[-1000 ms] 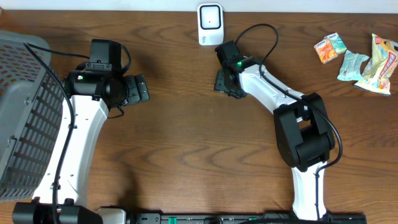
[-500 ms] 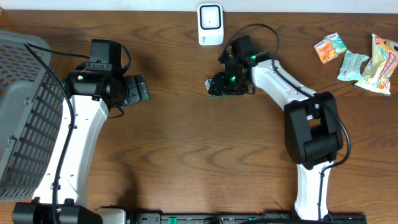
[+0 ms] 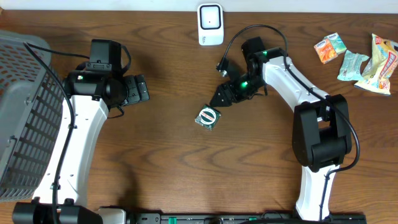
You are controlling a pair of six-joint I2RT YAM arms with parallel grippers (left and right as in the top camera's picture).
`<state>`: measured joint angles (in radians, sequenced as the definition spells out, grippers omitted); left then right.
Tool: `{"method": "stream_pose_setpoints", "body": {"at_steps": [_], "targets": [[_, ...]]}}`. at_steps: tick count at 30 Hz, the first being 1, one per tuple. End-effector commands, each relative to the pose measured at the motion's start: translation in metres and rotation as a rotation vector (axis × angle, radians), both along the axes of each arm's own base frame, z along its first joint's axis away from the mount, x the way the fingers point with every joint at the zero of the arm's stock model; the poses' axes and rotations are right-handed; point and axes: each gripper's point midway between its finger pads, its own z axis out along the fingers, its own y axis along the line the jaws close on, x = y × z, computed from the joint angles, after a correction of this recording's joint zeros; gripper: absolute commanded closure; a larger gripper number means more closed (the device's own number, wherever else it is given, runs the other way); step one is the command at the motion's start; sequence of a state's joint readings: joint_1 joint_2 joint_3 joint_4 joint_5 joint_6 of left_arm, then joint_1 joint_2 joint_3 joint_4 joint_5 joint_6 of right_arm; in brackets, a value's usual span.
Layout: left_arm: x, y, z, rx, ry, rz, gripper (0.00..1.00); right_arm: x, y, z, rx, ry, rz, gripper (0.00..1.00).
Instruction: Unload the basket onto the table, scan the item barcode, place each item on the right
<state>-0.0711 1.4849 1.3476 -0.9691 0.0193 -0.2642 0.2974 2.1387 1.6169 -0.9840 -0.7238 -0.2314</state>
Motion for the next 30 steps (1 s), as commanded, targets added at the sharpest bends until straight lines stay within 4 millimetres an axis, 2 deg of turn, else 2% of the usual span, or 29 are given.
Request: {"method": "stream_pose_setpoints", "body": {"at_steps": [1,3,7,9,15,22,25,27,30], "targets": [[0.001,0.002,0.0,0.014,0.002,0.0,0.02,0.015,-0.028,-0.007,-0.19,-0.082,-0.042,0.39],[0.001,0.002,0.0,0.014,0.002,0.0,0.02,0.018,-0.035,-0.011,-0.242,-0.072,-0.087,0.33],[0.001,0.002,0.0,0.014,0.002,0.0,0.02,0.013,-0.031,-0.013,-0.269,-0.09,-0.046,0.23],[0.001,0.002,0.0,0.014,0.002,0.0,0.02,0.012,-0.03,-0.017,-0.326,-0.121,-0.018,0.19],[0.001,0.002,0.0,0.014,0.002,0.0,0.02,0.008,-0.027,-0.027,-0.53,-0.229,0.063,0.01],[0.001,0.002,0.0,0.014,0.002,0.0,0.02,-0.001,-0.005,-0.008,-0.633,-0.369,0.128,0.01],[0.001,0.002,0.0,0.014,0.002,0.0,0.02,-0.014,0.008,0.0,-0.631,-0.385,0.172,0.01],[0.001,0.002,0.0,0.014,0.002,0.0,0.02,-0.026,0.016,-0.003,-0.637,-0.393,0.251,0.01],[0.001,0.002,0.0,0.014,0.002,0.0,0.02,-0.033,0.025,-0.008,-0.634,-0.411,0.324,0.01]]}}
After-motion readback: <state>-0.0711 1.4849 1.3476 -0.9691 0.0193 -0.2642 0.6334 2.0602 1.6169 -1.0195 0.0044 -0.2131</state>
